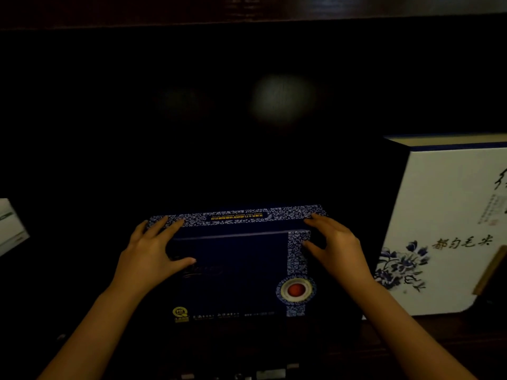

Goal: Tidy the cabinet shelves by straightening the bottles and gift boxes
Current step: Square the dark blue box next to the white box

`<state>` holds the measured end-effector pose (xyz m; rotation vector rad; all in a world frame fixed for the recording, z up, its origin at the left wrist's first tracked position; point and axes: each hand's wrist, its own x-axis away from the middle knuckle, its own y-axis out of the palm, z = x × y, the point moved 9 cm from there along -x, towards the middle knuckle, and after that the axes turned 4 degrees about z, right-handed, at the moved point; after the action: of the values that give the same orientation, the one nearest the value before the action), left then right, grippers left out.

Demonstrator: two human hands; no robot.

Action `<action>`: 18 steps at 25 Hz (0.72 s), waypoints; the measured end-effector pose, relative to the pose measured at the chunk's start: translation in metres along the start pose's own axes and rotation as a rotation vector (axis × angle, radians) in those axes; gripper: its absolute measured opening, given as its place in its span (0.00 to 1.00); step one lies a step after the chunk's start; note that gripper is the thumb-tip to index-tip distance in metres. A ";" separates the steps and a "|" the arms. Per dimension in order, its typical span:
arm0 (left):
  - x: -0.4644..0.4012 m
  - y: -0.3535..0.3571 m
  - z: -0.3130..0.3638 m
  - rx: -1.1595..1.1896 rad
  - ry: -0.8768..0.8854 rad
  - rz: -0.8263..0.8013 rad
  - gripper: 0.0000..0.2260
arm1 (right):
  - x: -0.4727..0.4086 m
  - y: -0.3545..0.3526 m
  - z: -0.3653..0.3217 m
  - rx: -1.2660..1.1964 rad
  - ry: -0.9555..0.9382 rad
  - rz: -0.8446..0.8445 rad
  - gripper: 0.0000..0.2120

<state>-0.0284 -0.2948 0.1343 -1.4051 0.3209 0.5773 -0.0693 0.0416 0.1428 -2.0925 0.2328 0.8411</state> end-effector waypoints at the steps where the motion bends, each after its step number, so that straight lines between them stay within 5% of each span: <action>1: 0.000 0.000 0.001 -0.012 0.001 -0.008 0.42 | 0.000 -0.001 -0.001 0.011 -0.007 -0.001 0.23; 9: 0.010 0.006 0.030 -0.255 0.000 -0.066 0.38 | 0.018 -0.006 -0.001 0.265 -0.048 -0.122 0.28; 18: 0.072 -0.030 0.202 0.159 0.287 -0.022 0.32 | 0.083 -0.118 0.050 0.241 -0.010 -0.130 0.23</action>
<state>0.0222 -0.0846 0.1514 -1.3358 0.5680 0.3231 0.0213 0.1648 0.1445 -1.8566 0.1814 0.7093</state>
